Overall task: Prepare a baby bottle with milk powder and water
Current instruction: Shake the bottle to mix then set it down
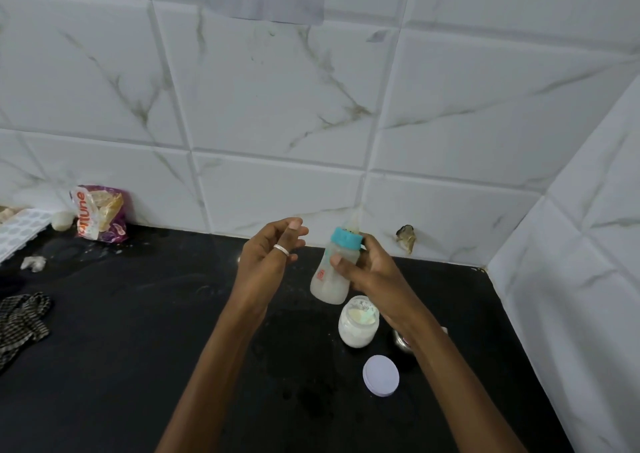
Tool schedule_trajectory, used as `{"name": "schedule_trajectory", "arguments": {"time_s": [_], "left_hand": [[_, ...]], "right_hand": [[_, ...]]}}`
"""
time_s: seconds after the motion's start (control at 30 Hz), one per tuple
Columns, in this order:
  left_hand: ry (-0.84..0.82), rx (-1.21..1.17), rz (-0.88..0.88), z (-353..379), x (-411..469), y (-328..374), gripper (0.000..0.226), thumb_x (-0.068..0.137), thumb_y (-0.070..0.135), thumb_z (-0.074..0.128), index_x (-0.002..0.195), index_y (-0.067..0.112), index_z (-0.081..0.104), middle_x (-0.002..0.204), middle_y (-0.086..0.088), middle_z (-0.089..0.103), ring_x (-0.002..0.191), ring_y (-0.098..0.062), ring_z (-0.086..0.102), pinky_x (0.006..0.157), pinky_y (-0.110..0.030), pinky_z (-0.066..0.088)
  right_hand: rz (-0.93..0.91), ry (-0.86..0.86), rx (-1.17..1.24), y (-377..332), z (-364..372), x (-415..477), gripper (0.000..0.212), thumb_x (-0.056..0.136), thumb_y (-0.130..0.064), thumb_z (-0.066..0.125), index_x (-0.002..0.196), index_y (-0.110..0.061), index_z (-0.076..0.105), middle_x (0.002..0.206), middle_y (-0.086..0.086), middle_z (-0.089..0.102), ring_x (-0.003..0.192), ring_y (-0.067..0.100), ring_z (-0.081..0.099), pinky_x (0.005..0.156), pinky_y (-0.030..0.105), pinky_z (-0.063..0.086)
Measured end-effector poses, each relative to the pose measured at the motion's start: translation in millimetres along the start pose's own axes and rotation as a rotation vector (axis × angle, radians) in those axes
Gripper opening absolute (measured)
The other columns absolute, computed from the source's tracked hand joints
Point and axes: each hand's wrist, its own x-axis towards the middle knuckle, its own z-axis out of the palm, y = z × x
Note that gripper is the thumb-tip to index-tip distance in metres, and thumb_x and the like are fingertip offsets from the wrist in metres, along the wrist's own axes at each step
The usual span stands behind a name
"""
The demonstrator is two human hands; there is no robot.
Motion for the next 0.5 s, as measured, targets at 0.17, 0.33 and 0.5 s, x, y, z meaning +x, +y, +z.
{"name": "schedule_trajectory", "arguments": {"time_s": [0.17,0.33,0.5], "left_hand": [[-0.019,0.014,-0.006,-2,-2,-7,0.023,0.099,0.039,0.061,0.115,0.026,0.072,0.110,0.009,0.078,0.101,-0.008,0.073,0.091,-0.033,0.057],[-0.028,0.023,-0.033,-5,-5,-20,0.023,0.100,0.036,0.061,0.118,0.027,0.071,0.113,0.007,0.077,0.103,-0.009,0.073,0.089,-0.031,0.057],[-0.102,0.062,-0.062,-12,-12,-37,0.021,0.101,0.035,0.060,0.119,0.029,0.072,0.114,0.010,0.076,0.107,-0.010,0.072,0.091,-0.032,0.058]], "right_hand": [[-0.031,0.036,-0.036,4,10,-5,0.049,0.092,-0.028,0.075,0.136,-0.026,0.052,0.128,-0.001,0.068,0.120,0.013,0.066,0.104,0.044,0.055],[-0.083,0.026,-0.141,7,16,-7,0.055,0.091,-0.026,0.077,0.138,-0.027,0.050,0.128,-0.006,0.068,0.116,0.009,0.067,0.102,0.037,0.056],[-0.090,0.026,-0.214,15,22,-7,0.057,0.090,-0.027,0.079,0.139,-0.030,0.050,0.127,-0.010,0.068,0.117,0.005,0.066,0.101,0.035,0.055]]}}
